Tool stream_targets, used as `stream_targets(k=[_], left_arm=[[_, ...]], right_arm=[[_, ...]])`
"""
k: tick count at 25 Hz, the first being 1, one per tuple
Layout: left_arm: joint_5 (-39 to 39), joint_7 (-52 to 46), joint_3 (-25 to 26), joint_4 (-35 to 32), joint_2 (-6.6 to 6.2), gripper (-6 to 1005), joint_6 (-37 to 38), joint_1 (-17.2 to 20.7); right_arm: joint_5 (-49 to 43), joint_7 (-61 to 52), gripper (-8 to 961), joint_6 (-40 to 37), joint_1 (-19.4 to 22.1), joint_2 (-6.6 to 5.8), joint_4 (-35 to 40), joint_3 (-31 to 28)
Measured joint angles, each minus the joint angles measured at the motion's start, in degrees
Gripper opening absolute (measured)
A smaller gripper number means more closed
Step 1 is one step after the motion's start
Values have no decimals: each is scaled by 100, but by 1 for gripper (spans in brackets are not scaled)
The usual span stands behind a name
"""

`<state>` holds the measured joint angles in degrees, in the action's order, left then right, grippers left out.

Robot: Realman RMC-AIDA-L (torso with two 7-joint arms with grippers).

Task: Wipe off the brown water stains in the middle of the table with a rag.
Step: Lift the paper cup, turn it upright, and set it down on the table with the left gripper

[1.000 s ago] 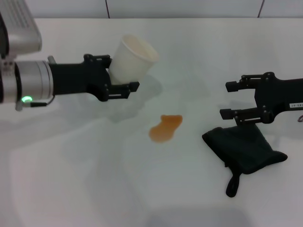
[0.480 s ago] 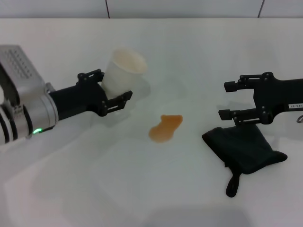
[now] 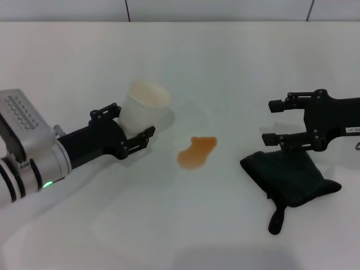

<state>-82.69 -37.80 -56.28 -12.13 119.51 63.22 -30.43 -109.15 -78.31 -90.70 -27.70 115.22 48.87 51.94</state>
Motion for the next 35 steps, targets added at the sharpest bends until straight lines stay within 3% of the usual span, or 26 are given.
stream_targets(k=[35], left_arm=[[406, 497, 24, 354, 2, 702, 12, 376]], right_arm=[[-1, 0, 765, 35, 80, -17, 0, -4]])
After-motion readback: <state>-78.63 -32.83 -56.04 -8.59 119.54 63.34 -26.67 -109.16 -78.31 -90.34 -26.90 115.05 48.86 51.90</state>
